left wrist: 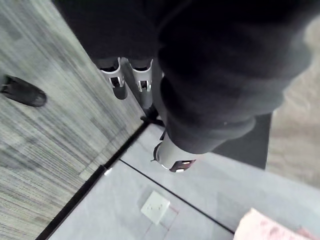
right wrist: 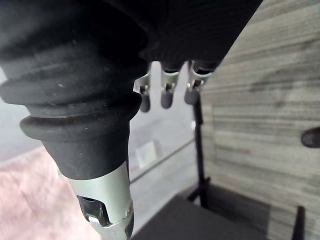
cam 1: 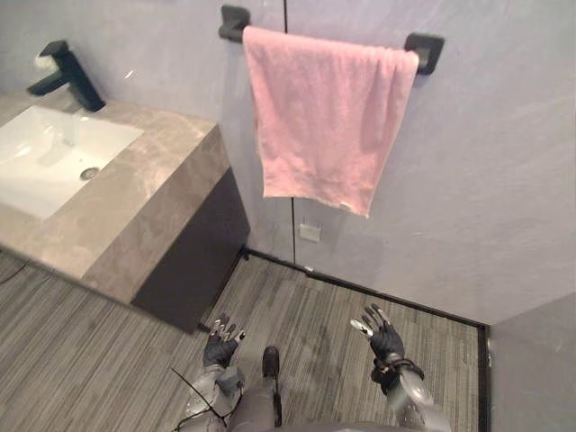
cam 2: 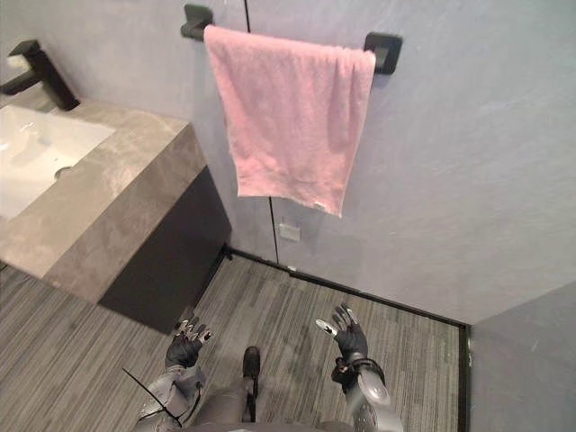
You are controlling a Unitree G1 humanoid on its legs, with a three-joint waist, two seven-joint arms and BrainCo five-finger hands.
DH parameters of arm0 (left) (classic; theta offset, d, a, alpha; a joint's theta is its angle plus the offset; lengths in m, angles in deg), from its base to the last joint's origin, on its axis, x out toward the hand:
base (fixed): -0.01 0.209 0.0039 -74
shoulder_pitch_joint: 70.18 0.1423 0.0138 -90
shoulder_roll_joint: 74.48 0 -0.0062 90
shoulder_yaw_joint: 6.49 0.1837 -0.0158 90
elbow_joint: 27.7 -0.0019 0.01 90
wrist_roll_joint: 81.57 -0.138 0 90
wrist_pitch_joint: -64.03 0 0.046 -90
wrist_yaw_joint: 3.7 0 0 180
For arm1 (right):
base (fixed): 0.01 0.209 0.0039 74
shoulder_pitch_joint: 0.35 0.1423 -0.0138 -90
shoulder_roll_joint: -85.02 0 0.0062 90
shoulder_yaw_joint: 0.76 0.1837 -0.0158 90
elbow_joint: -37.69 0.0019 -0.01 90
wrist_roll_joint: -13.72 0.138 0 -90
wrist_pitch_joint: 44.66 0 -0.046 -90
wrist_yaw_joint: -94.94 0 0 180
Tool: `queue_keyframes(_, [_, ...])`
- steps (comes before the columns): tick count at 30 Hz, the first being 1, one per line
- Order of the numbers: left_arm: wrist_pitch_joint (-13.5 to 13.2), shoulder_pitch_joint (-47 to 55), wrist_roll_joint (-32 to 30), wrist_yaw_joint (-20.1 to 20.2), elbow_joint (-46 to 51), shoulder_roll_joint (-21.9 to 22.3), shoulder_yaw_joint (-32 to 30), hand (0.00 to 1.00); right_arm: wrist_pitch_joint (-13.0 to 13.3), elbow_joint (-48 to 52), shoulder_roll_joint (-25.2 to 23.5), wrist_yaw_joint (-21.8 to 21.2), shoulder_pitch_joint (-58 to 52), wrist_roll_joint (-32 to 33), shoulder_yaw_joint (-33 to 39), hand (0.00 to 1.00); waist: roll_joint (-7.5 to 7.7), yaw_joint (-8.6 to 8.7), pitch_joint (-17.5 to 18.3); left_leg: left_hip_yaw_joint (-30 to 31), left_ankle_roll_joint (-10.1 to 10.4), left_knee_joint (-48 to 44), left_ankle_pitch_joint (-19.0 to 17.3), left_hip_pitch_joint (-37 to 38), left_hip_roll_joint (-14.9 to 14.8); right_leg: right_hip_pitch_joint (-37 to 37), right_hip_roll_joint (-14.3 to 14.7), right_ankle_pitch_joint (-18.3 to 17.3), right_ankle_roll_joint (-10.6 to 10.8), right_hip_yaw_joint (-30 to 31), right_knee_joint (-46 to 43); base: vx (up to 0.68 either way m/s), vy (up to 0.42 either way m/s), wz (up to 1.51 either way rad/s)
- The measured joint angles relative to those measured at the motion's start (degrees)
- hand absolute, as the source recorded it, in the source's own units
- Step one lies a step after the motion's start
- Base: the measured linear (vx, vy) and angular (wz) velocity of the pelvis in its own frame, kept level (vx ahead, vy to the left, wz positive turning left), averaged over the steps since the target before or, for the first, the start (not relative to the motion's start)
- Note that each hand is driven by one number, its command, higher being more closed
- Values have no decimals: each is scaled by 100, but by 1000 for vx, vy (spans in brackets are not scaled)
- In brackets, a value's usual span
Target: Organize washtable
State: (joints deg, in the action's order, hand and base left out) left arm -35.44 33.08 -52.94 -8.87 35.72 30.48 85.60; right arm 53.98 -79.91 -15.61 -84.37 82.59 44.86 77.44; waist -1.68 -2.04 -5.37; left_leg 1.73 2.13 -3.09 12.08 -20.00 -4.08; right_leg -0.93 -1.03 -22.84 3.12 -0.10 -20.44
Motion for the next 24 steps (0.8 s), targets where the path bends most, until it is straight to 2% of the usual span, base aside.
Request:
queue_keyframes(3, [-9, 320, 53, -19, 12, 8, 1, 0, 4, -1, -13, -76, -44, -160, -159, 0, 20, -43, -51, 283, -1, 18, 1, 247, -3, -279, 131, -83, -151, -285, -152, -128, -193, 58])
queue_keyframes(4, [-7, 450, 76, -27, 5, 19, 9, 0, 12, -1, -10, -88, -70, -230, -155, 0, -17, -37, -65, 286, -2, 13, -3, 307, -66, -344, 224, -92, -167, -346, -241, -142, -229, 45])
queue_keyframes(5, [-5, 531, 119, -27, 5, 35, 52, 0, 11, -17, 5, -79, -71, -240, -121, 0, -47, -34, -75, 209, -87, 4, -293, 275, -161, -363, 354, -4, -308, -450, -239, -102, -154, 45])
queue_keyframes(6, [-4, 524, 134, -28, -5, 14, 52, 0, 9, -28, -27, -77, -78, -240, -70, 0, 40, -39, -113, 49, -77, -127, -632, 208, -148, -355, 286, 66, -443, -484, -148, -188, -170, 47])
queue_keyframes(7, [-4, 455, 183, -27, -17, -18, 48, 0, 44, -14, -114, -79, -90, -223, 85, 0, 202, -21, -170, -234, -215, -697, -753, -76, -122, -290, 175, 104, -572, -665, -43, -170, -98, 65])
queue_keyframes(8, [9, 405, 217, 10, -13, -16, 104, 0, 53, -17, -132, -72, -156, -128, 282, 0, 225, 68, -154, -427, -289, -1697, -816, -418, -91, -139, 64, 127, -604, -905, -70, -195, -112, 70])
queue_keyframes(9, [8, 406, 217, 10, -11, -14, 116, 0, 53, -17, -113, -65, -187, -105, 300, 0, 240, 136, -161, -523, -345, -2027, -887, -470, -94, -112, 38, 134, -615, -993, -69, -130, -80, 90])
queue_keyframes(10, [8, 357, 220, 5, -8, -13, 128, 0, 52, -9, -32, -62, -334, -19, 292, 0, 159, 208, -121, -944, -776, -3244, -1438, -509, -378, -60, 63, 134, -618, -1322, -171, -72, -47, 76])
queue_keyframes(11, [8, 301, 221, 3, 9, -15, 132, 0, 51, -3, -19, -61, -402, -17, 293, 0, 85, 234, -83, -1164, -918, -3539, -1817, -497, -544, -15, 109, 134, -619, -1490, -262, -49, -46, 85])
queue_keyframes(12, [6, 297, 219, 2, 33, -12, 152, 0, 44, 19, 14, -58, -443, -16, 300, 0, -61, 252, -17, -1390, -1025, -3503, -1836, -456, -618, 63, 235, 124, -635, -1673, -398, -89, -76, 107])
queue_keyframes(13, [6, 142, 216, 0, 56, -2, 259, 0, 12, 9, 66, -42, -476, -14, 310, 0, -139, 327, -58, -1407, -1125, -2982, -1722, -369, -480, 276, 243, 143, -869, -1748, -608, -162, -56, 205])
queue_keyframes(14, [-22, -52, 204, -12, 193, 0, 172, 0, 11, 19, -43, -91, -481, -21, 316, 0, 233, 624, 9, -1330, -756, -2006, -1582, 176, -107, 189, 49, 447, -836, -1752, 276, -178, -72, 205])
queue_keyframes(15, [-52, -120, 205, -27, 176, 22, 171, 0, 25, 22, -91, -99, -462, -21, 312, 0, 209, 601, 19, -1604, -801, -2471, -1922, 260, -302, 134, 30, 538, -835, -1925, 381, -102, -78, 180])
queue_keyframes(16, [-81, -163, 186, -28, 160, -21, 189, 0, 26, 66, -153, -82, -423, -21, 300, 0, 216, 555, 26, -1981, -644, -2929, -2207, 546, -651, 41, 1, 618, -873, -2191, 416, -59, -106, 145])
queue_keyframes(17, [-85, -213, 150, -14, 137, -38, 369, 0, 52, 153, -178, -94, -442, -22, 435, 0, 134, 673, 73, -2097, -408, -2797, -2289, 1046, -946, 68, -73, 653, -944, -2643, 269, -66, -69, 149])
queue_keyframes(18, [-87, -229, 150, -14, 138, -44, 439, 0, 52, 150, -185, -91, -458, -22, 475, 0, 137, 713, 87, -2093, -364, -2676, -2291, 1147, -1006, 89, -114, 641, -964, -2765, 228, -96, 15, 167])
queue_keyframes(19, [-83, -273, 151, -11, 137, -37, 567, 0, 54, 150, -197, -87, -438, -21, 543, 0, 45, 748, 162, -2092, -258, -2380, -2242, 1324, -1084, 124, -205, 639, -967, -3018, 179, -94, 102, 147])
queue_keyframes(20, [-82, -284, 151, -11, 135, -33, 707, 0, 69, 101, -192, -79, -452, -19, 693, 0, 17, 761, 192, -2101, 63, -1883, -2070, 1528, -1096, 247, -330, 640, -966, -3222, 92, -75, 123, 150])
queue_keyframes(22, [-82, -283, 151, -10, 135, -32, 761, 0, 99, 19, -168, -67, -365, 9, 769, 0, -98, 756, 235, -2096, 386, -1275, -1881, 1693, -1091, 434, -459, 640, -966, -3456, -92, -44, 127, 95])
queue_keyframes(23, [-76, -287, 150, -11, 135, -35, 764, 0, 100, -68, -169, -54, -304, 44, 802, 0, -155, 756, 249, -2099, 628, -859, -1739, 1787, -1061, 559, -554, 640, -966, -3551, -226, -79, 191, 79])
queue_keyframes(24, [-65, -309, 121, -6, 134, -56, 799, 0, 100, -91, -190, -34, -267, 72, 859, 0, -211, 758, 247, -2121, 748, -352, -1671, 1870, -938, 669, -679, 641, -964, -3667, -381, -111, 258, 89])
